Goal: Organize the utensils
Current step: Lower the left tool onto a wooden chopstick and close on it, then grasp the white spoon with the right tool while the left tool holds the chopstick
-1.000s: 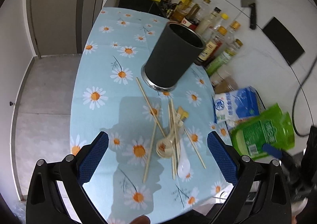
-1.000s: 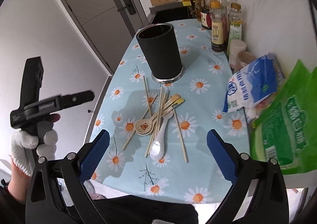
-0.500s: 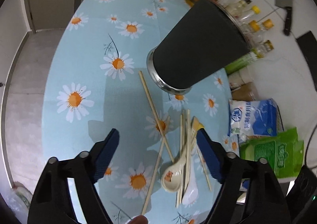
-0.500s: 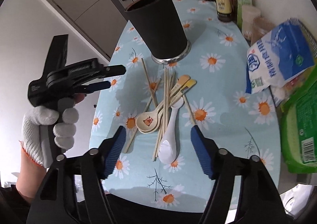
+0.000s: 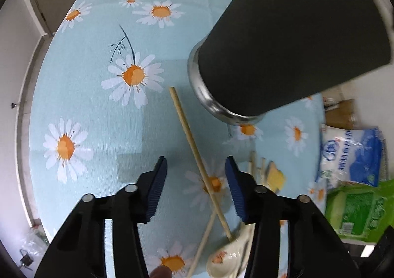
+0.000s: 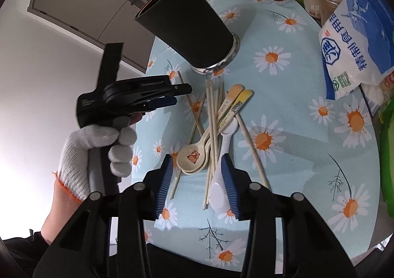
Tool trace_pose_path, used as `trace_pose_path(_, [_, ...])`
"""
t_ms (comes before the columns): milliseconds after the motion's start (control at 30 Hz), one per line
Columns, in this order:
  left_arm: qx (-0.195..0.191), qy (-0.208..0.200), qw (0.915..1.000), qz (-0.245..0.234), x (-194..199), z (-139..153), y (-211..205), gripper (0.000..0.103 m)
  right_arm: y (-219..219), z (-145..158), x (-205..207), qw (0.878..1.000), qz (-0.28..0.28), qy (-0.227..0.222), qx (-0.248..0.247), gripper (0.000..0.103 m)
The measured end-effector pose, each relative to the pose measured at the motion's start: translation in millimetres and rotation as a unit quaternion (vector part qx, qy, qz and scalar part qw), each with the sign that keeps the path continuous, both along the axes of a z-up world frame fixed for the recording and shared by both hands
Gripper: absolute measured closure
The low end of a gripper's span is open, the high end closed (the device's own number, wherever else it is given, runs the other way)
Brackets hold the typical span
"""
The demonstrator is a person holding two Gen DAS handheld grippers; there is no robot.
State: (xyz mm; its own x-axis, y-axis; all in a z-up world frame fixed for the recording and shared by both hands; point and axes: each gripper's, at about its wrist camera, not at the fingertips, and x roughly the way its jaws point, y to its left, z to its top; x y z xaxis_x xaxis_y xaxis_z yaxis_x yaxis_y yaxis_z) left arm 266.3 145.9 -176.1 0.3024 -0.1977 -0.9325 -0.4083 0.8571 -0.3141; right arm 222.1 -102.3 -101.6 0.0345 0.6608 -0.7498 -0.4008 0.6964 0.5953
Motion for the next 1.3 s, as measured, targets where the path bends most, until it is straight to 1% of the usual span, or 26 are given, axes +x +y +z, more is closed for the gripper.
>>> trace_pose_path(33, [0.006, -0.003, 1.0000, 0.003, 3.1, -0.8, -0.4, 0.064, -1.0, -2.5, 1.0, 1.000, -0.002, 0.002, -0.001, 0.061])
trace_pose_path(133, [0.017, -0.001, 0.9998, 0.007, 11.5, -3.1, -0.8, 0.069, -6.6, -7.5, 3.6, 1.000, -0.007, 0.008, 0.000, 0.061])
trace_pose_path(167, [0.019, 0.000, 0.9998, 0.009, 13.4, -4.0, -1.0, 0.073, -9.5, -8.7, 4.3, 1.000, -0.009, 0.010, 0.001, 0.061])
trace_pose_path(200, [0.021, 0.001, 0.9997, 0.010, 15.3, -5.0, -1.4, 0.079, -11.3, -9.5, 5.1, 1.000, -0.010, 0.011, 0.001, 0.061])
trace_pose_path(233, [0.027, 0.001, 0.9996, 0.010, 16.5, -5.9, -2.1, 0.080, -13.0, -10.5, 5.9, 1.000, -0.012, 0.012, 0.001, 0.061])
trace_pose_path(267, [0.031, 0.001, 0.9995, 0.011, 17.6, -6.2, -3.1, 0.085, -15.8, -11.8, 7.2, 1.000, -0.014, 0.013, 0.002, 0.061])
trace_pose_path(300, [0.033, 0.001, 0.9994, 0.013, 18.5, -6.7, -4.2, 0.093, -18.2, -12.9, 8.5, 1.000, -0.016, 0.015, 0.002, 0.061])
trace_pose_path(533, [0.015, -0.011, 0.9993, 0.032, 16.3, -6.9, -1.9, 0.094, -25.4, -20.1, 17.7, 0.999, -0.016, 0.028, 0.006, 0.061])
trace_pose_path(633, [0.002, -0.017, 0.9990, 0.040, 8.8, -5.5, 3.5, 0.095, -21.0, -19.9, 20.4, 1.000, -0.006, 0.026, 0.003, 0.061])
trace_pose_path(867, [-0.012, -0.040, 0.9974, 0.058, -10.5, 4.1, 20.1, 0.095, -5.7, -23.6, 27.9, 0.999, 0.015, 0.032, 0.001, 0.061])
trace_pose_path(1067, [-0.015, -0.056, 0.9956, 0.074, -27.5, 13.8, 36.2, 0.095, 12.6, -25.7, 31.7, 0.999, 0.036, 0.034, -0.006, 0.061])
trace_pose_path(1133, [-0.010, -0.065, 0.9948, 0.079, -33.1, 19.6, 42.0, 0.096, 18.9, -28.1, 33.3, 0.998, 0.041, 0.038, -0.009, 0.061])
trace_pose_path(1200, [-0.002, -0.071, 0.9941, 0.082, -32.1, 22.9, 42.2, 0.099, 22.1, -31.8, 35.4, 0.998, 0.046, 0.046, -0.009, 0.061])
trace_pose_path(1300, [0.011, -0.084, 0.9927, 0.086, -39.1, 33.9, 49.5, 0.099, 27.7, -41.8, 37.9, 0.997, 0.048, 0.062, -0.010, 0.061])
